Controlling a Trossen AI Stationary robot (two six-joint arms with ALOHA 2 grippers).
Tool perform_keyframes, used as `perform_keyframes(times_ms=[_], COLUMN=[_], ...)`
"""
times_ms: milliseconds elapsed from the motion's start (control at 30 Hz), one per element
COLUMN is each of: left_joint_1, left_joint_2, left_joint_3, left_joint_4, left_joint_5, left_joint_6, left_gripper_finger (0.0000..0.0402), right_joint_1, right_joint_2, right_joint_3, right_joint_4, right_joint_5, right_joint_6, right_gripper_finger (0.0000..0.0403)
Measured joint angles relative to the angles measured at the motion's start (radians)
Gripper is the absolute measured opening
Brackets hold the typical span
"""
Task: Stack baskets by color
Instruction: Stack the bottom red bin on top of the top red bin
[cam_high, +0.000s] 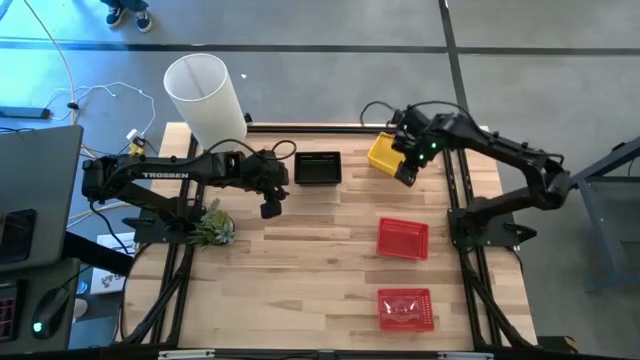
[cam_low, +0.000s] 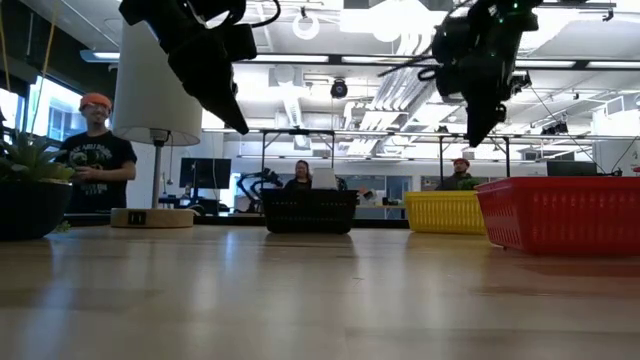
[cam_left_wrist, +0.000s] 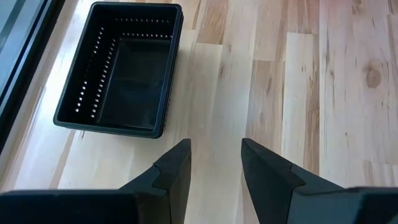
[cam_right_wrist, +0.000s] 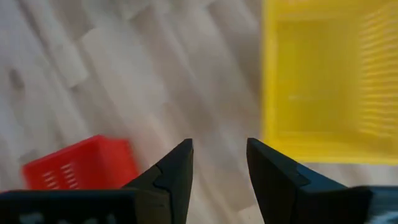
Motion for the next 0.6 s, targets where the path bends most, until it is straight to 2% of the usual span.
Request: perform_keyframes(times_ms=[167,600], left_joint_1=[0.0,0.0], left_joint_2=[0.0,0.0], left_joint_3=[0.0,0.0], left_joint_4=[-0.002,-0.006], left_joint_5=[0.0,0.0], left_joint_6=[-0.027,-0.077], left_gripper_finger=[0.0129,0.0129], right_joint_1=[0.17,0.603], right_joint_2=[-0.012,-0.013], right_joint_3=[0.0,0.0], right_joint_4=[-0.017,-0.021], right_joint_5=[0.011,0.167], right_joint_6=[0.101,0.385], right_gripper_finger=[0.0138,0.0138])
